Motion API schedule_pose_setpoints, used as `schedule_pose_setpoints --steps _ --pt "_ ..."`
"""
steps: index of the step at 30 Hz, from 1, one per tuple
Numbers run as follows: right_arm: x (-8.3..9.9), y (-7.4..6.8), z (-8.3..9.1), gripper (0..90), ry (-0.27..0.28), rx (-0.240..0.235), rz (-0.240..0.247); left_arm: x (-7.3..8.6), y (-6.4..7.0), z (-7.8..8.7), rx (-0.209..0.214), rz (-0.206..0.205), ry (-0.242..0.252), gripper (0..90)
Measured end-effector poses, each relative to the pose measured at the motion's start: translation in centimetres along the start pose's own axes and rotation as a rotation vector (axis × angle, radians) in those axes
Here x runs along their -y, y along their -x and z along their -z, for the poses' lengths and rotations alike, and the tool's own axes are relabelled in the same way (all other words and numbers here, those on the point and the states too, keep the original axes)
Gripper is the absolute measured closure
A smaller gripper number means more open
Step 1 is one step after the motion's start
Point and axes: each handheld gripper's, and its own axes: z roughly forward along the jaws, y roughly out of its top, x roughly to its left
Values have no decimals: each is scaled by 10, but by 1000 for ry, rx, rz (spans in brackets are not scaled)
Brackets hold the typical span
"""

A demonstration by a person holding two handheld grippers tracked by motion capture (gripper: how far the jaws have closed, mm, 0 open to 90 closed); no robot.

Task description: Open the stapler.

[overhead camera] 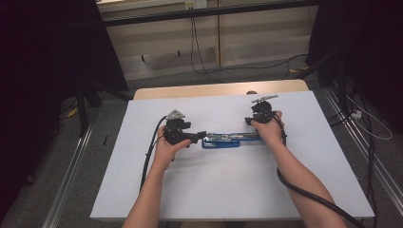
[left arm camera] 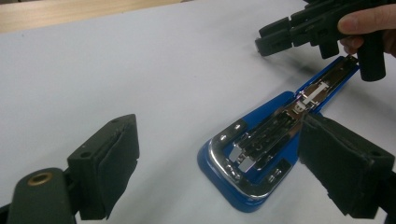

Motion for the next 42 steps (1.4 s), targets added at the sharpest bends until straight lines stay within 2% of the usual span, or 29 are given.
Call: schedule_pose_setpoints --steps 8,13,15,18,25,28,34,42 --pt "-2 -3 -3 629 6 7 -1 -1 -1 2 -4 -1 7 132" --pt "-2 -4 -4 670 5 14 31 -1 -1 2 -5 2 8 132" --pt "-2 -4 -3 721 0 12 37 -1 -2 3 -8 1 7 132" --pt "-1 -3 -1 695 -4 4 37 -1 -2 3 -8 6 6 132" --pt "3 -1 4 704 -12 1 47 -2 -3 6 -18 -4 5 132" --pt "4 2 6 788 -23 -14 63 -2 -2 7 -17 -9 6 132" --pt "4 3 7 792 -28 -23 87 -3 -1 10 -23 -14 6 131" --pt "7 8 11 792 -29 -42 94 -2 1 16 -29 -29 -5 129"
